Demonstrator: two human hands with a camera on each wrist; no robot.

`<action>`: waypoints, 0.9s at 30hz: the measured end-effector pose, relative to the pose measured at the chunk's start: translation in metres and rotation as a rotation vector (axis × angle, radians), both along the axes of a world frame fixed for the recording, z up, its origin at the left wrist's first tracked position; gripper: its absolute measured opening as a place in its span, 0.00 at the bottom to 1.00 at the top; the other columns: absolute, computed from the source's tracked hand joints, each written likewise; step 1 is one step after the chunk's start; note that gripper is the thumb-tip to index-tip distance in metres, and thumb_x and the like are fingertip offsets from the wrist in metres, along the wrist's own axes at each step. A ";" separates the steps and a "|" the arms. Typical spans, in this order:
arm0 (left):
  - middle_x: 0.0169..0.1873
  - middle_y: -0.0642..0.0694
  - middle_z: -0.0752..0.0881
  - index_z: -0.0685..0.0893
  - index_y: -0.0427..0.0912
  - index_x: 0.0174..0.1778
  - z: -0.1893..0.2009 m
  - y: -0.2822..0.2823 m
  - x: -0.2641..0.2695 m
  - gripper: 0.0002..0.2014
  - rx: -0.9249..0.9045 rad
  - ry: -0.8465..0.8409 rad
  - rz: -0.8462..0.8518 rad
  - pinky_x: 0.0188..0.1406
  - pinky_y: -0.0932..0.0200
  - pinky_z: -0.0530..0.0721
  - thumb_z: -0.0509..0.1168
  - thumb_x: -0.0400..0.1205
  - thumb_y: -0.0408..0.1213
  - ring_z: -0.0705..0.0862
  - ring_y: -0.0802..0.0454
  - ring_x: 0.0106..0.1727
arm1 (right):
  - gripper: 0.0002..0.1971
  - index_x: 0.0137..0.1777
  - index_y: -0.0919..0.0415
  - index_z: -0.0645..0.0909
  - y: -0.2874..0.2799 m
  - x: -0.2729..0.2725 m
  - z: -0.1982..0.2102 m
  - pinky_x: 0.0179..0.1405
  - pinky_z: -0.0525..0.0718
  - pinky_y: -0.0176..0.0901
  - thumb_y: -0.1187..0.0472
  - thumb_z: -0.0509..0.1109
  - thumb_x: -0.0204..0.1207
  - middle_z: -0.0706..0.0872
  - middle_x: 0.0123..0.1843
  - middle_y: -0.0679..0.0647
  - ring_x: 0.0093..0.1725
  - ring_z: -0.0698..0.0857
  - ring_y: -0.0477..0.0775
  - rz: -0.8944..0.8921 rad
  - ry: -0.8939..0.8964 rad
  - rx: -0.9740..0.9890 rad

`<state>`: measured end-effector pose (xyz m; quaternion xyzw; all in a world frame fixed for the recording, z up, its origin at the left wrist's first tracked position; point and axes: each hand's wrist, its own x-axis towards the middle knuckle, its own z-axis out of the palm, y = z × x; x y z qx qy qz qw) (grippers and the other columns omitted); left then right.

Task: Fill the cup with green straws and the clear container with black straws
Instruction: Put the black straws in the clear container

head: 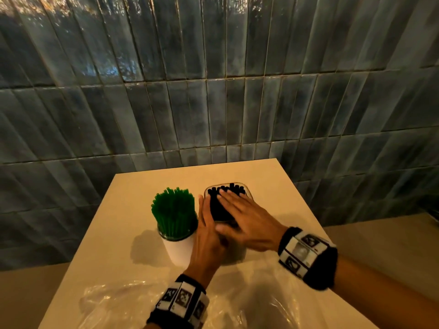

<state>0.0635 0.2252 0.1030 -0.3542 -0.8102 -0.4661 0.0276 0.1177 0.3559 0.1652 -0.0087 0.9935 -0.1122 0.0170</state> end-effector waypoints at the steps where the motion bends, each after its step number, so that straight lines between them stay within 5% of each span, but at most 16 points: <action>1: 0.81 0.48 0.45 0.38 0.56 0.76 -0.001 0.000 0.002 0.45 0.021 -0.004 -0.004 0.80 0.50 0.56 0.69 0.79 0.37 0.49 0.53 0.81 | 0.41 0.83 0.52 0.39 0.000 0.003 -0.001 0.77 0.32 0.40 0.30 0.42 0.77 0.38 0.84 0.49 0.83 0.39 0.46 0.023 -0.023 0.007; 5: 0.77 0.49 0.57 0.44 0.45 0.80 0.002 0.005 0.006 0.46 0.063 -0.031 0.058 0.76 0.53 0.62 0.72 0.76 0.37 0.61 0.54 0.76 | 0.48 0.82 0.42 0.39 0.016 0.002 -0.001 0.77 0.33 0.46 0.21 0.25 0.61 0.40 0.85 0.47 0.83 0.40 0.48 -0.053 -0.011 0.019; 7: 0.79 0.44 0.59 0.42 0.47 0.79 0.001 0.004 0.007 0.47 0.076 -0.050 0.048 0.76 0.49 0.63 0.71 0.76 0.38 0.63 0.50 0.75 | 0.50 0.81 0.41 0.36 0.011 0.003 -0.006 0.77 0.32 0.47 0.19 0.27 0.59 0.36 0.84 0.47 0.81 0.35 0.47 -0.020 -0.036 0.034; 10: 0.73 0.51 0.61 0.39 0.53 0.77 0.002 0.003 0.007 0.50 0.100 -0.068 0.027 0.72 0.56 0.64 0.73 0.75 0.33 0.65 0.54 0.72 | 0.51 0.81 0.40 0.36 0.018 0.002 -0.001 0.77 0.30 0.51 0.18 0.26 0.57 0.35 0.84 0.47 0.82 0.34 0.49 -0.046 -0.046 -0.009; 12: 0.73 0.52 0.63 0.32 0.58 0.76 0.002 0.005 0.005 0.55 0.105 -0.121 0.033 0.69 0.59 0.64 0.74 0.75 0.34 0.68 0.56 0.71 | 0.51 0.82 0.43 0.37 0.019 0.002 0.008 0.76 0.28 0.51 0.18 0.27 0.59 0.33 0.83 0.48 0.82 0.33 0.50 -0.062 -0.007 0.023; 16: 0.80 0.46 0.58 0.23 0.64 0.73 -0.002 0.002 -0.001 0.58 0.043 -0.123 0.058 0.76 0.52 0.61 0.73 0.76 0.45 0.62 0.53 0.77 | 0.45 0.83 0.47 0.41 -0.007 0.003 0.006 0.75 0.28 0.48 0.26 0.42 0.69 0.39 0.84 0.47 0.82 0.36 0.46 0.181 -0.082 0.062; 19: 0.76 0.38 0.68 0.27 0.61 0.74 -0.001 0.003 0.001 0.54 0.099 -0.113 0.092 0.72 0.41 0.71 0.70 0.78 0.33 0.74 0.41 0.72 | 0.45 0.82 0.45 0.47 0.002 -0.005 0.008 0.77 0.29 0.51 0.25 0.35 0.66 0.44 0.85 0.48 0.83 0.39 0.48 0.067 -0.045 0.034; 21: 0.75 0.37 0.70 0.31 0.63 0.75 -0.003 0.003 0.001 0.53 0.109 -0.126 0.121 0.69 0.37 0.74 0.70 0.77 0.30 0.76 0.38 0.69 | 0.41 0.82 0.42 0.47 0.001 -0.007 0.012 0.77 0.30 0.55 0.26 0.39 0.70 0.40 0.85 0.48 0.83 0.36 0.50 0.051 -0.045 0.017; 24: 0.75 0.40 0.71 0.42 0.55 0.81 -0.010 0.000 0.000 0.51 0.039 -0.224 0.132 0.67 0.38 0.76 0.75 0.74 0.37 0.78 0.40 0.68 | 0.33 0.82 0.40 0.44 0.006 -0.005 0.008 0.81 0.37 0.59 0.34 0.46 0.79 0.38 0.85 0.48 0.83 0.37 0.52 -0.234 0.053 -0.231; 27: 0.67 0.44 0.80 0.62 0.45 0.78 -0.010 0.002 -0.002 0.40 0.004 -0.279 0.103 0.64 0.41 0.80 0.75 0.72 0.41 0.81 0.44 0.65 | 0.31 0.83 0.47 0.50 0.021 -0.010 0.006 0.77 0.63 0.59 0.45 0.57 0.83 0.56 0.84 0.55 0.81 0.60 0.62 -0.629 -0.069 -0.812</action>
